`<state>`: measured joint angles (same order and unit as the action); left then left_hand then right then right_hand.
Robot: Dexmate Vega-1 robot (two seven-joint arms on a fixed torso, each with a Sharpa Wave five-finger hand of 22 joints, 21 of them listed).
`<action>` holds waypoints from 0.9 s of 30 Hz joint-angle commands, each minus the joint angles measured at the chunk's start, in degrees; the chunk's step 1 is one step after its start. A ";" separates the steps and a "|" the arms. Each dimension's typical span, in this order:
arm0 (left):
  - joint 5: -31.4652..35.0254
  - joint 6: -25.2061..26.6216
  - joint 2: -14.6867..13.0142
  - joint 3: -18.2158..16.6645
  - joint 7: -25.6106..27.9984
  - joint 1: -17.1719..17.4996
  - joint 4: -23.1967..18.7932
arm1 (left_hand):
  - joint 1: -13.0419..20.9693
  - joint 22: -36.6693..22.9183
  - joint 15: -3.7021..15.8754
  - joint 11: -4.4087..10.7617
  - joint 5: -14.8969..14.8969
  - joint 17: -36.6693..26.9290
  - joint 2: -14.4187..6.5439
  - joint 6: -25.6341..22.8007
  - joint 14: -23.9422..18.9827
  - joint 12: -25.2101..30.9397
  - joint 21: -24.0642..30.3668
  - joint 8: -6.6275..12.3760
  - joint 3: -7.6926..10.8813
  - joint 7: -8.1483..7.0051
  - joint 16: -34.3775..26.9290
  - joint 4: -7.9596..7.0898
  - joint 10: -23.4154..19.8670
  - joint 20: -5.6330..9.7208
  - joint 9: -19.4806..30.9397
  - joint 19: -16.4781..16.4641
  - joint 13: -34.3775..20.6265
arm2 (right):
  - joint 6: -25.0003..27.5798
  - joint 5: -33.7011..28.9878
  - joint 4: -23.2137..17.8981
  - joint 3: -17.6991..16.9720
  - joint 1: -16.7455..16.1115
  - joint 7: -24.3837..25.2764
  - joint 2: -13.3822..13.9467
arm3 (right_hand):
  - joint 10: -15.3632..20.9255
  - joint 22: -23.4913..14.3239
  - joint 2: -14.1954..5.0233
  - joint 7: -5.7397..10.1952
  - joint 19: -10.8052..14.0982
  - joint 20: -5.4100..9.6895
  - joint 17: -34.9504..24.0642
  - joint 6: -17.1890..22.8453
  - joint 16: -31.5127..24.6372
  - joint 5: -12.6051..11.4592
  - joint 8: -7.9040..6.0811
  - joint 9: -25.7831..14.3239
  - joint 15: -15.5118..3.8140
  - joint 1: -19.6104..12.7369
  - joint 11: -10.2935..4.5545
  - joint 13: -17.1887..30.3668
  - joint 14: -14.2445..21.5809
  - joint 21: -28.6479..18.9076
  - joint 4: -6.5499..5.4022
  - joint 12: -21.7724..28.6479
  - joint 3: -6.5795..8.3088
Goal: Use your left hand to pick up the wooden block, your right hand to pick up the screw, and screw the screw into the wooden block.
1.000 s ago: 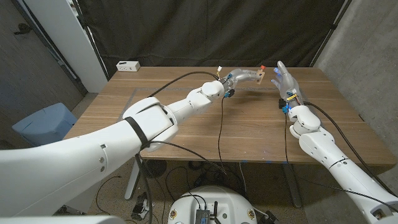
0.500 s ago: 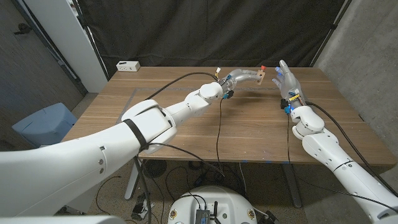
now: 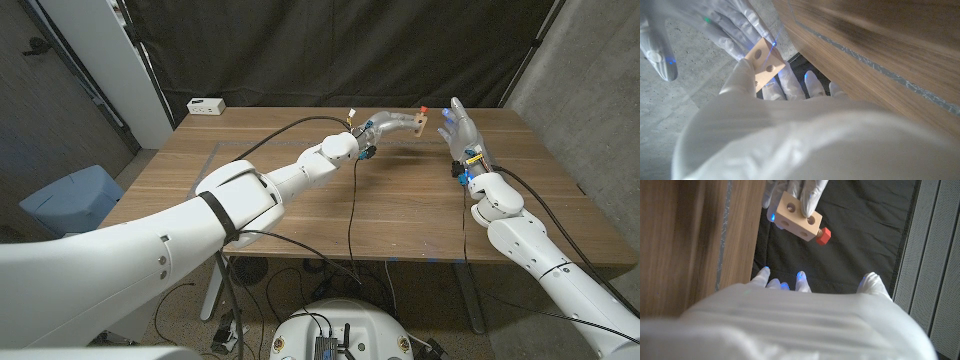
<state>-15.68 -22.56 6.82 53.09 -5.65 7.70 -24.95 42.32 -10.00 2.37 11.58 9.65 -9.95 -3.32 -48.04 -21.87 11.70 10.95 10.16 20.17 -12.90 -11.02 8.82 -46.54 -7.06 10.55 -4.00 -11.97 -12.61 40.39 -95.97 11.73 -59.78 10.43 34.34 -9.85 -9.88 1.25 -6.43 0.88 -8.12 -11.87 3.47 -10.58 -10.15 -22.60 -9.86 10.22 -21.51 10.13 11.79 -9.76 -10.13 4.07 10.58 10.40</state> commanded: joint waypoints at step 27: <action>1.35 -2.51 -0.44 0.99 -0.23 0.19 0.00 | 0.41 -0.22 4.47 0.44 0.53 -0.10 -0.43 -0.64 0.01 0.08 0.24 0.66 0.46 -0.01 -0.05 -0.45 -0.22 -0.14 0.14 0.32 -0.19 | 2.65 1.27 -2.55 0.58 -0.54 -0.86 1.68 | -4.71 -0.01 -1.12 -1.10 -1.57 -0.42 0.06 2.86 -0.11 -0.13 1.34 0.03 0.75 0.96 0.44 -0.50 -5.42 -0.38 -0.19 -0.15 0.19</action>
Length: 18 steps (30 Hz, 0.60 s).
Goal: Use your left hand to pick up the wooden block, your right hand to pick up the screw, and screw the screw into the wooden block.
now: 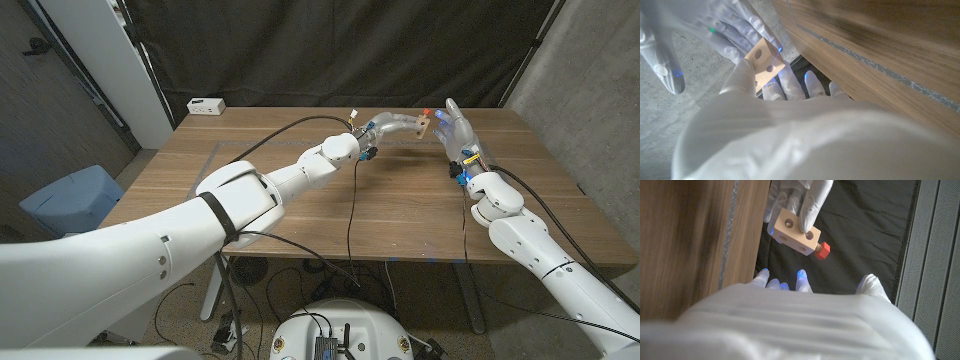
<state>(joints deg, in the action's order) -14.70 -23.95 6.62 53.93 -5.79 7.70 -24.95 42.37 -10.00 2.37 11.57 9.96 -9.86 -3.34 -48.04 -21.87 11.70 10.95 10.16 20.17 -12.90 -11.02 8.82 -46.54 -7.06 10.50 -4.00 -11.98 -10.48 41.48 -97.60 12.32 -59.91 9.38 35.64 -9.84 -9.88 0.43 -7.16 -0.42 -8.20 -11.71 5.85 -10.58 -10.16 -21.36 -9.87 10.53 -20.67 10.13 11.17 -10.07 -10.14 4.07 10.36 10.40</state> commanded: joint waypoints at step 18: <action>0.72 -1.81 -0.36 0.19 0.05 0.48 0.00 | 0.37 -0.22 4.50 0.45 0.24 -0.18 -0.49 -0.74 -0.05 0.12 0.26 0.70 0.55 -0.01 -0.05 -0.39 -0.33 -0.15 0.19 0.35 -0.17 | 0.88 0.69 -1.65 -0.07 -0.80 -0.40 0.86 | -4.46 0.00 -0.83 -0.40 -0.21 -0.42 0.00 1.23 -0.27 -0.21 0.82 0.03 0.65 0.17 0.94 -0.13 -5.28 -0.57 -0.04 0.43 0.38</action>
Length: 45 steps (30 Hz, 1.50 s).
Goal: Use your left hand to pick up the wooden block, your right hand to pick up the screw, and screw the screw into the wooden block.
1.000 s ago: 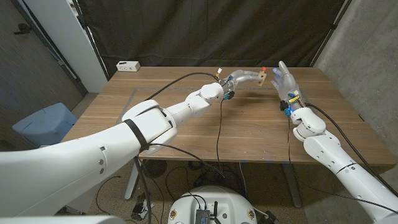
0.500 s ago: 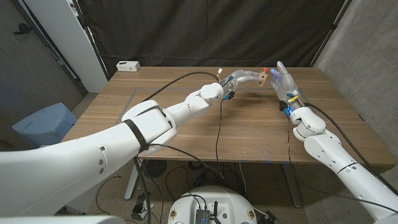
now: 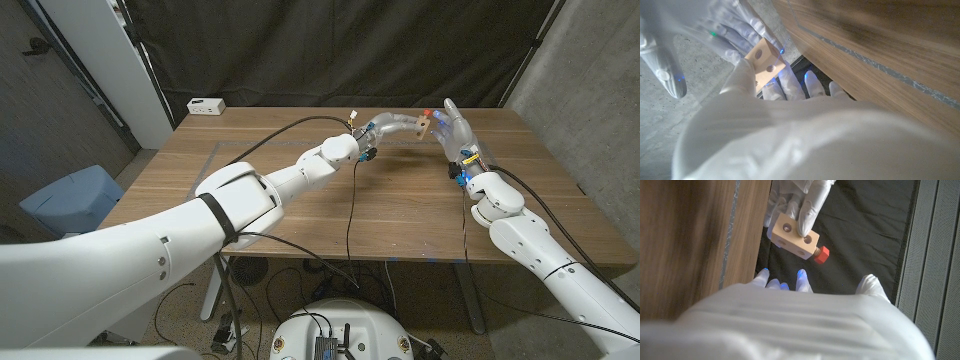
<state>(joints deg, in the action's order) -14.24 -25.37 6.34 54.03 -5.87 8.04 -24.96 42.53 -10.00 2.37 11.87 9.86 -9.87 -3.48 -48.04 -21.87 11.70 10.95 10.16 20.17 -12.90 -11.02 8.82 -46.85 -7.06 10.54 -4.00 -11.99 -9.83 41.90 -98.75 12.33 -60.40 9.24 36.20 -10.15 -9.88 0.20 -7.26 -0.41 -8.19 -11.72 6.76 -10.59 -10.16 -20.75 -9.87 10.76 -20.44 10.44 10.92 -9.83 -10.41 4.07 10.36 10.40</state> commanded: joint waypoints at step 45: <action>0.43 -2.54 -0.39 -0.44 -0.44 1.11 -0.10 | 0.11 -0.22 4.55 0.15 0.35 -0.16 -0.45 -0.73 -0.16 0.14 0.31 0.68 0.69 -0.01 -0.07 -0.32 -0.09 -0.13 0.15 0.35 -0.15 | 1.08 -0.84 -5.30 -0.81 -2.96 1.12 1.92 | -4.73 0.02 -1.56 1.11 0.06 -0.82 0.18 3.15 -0.44 -0.35 1.55 -0.01 0.36 -0.05 0.63 -0.19 -6.03 -0.55 0.53 0.59 0.79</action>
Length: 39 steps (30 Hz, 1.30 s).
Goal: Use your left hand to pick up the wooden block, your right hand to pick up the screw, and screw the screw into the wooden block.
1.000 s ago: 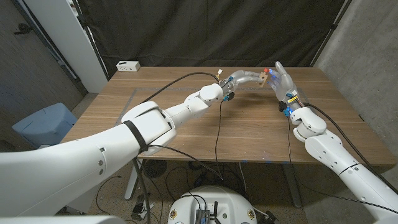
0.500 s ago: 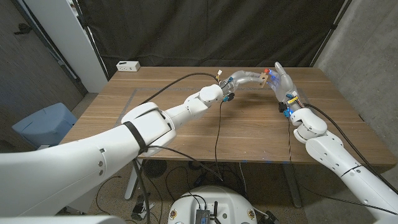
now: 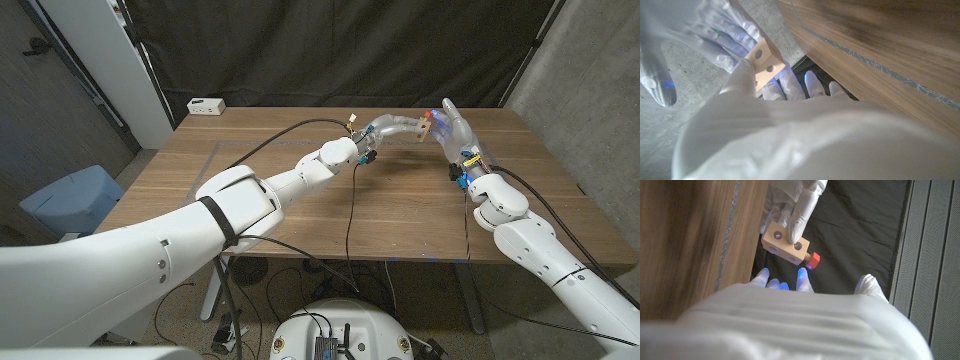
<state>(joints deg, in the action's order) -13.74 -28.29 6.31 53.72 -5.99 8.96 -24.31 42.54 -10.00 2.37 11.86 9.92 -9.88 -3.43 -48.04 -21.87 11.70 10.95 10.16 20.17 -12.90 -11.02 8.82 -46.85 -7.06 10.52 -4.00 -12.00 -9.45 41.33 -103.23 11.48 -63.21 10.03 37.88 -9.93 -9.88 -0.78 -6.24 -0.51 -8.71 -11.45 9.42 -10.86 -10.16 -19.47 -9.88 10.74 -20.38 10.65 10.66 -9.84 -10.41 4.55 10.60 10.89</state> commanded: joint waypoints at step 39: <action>-1.39 6.91 -0.11 0.28 0.04 -1.33 -0.75 | 0.10 -0.22 4.47 0.15 0.29 -0.14 -0.59 -0.75 -0.24 0.15 0.36 0.68 0.82 -0.01 -0.07 -0.27 -0.17 -0.05 0.17 0.24 -0.14 | 2.12 -0.62 -0.72 1.48 0.87 1.77 -0.86 | -4.79 0.03 -1.24 0.56 0.90 -0.56 -0.01 1.81 -0.38 -0.44 1.61 -0.05 0.33 -0.24 0.35 -0.02 -5.94 -0.78 0.59 0.56 0.67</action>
<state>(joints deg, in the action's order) -14.80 -22.45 6.21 53.93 -5.97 7.89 -25.03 42.50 -10.00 2.37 11.86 9.98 -9.89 -3.46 -48.04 -21.87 11.70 10.95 10.16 20.17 -12.90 -11.02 8.82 -46.85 -7.06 10.54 -4.00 -12.00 -7.61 40.87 -103.33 12.84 -62.02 11.06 37.16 -9.93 -9.88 -1.31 -5.72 -0.20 -9.02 -11.47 10.55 -10.85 -10.16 -18.14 -9.88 10.73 -20.46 10.64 10.68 -9.84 -10.86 5.02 10.82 11.36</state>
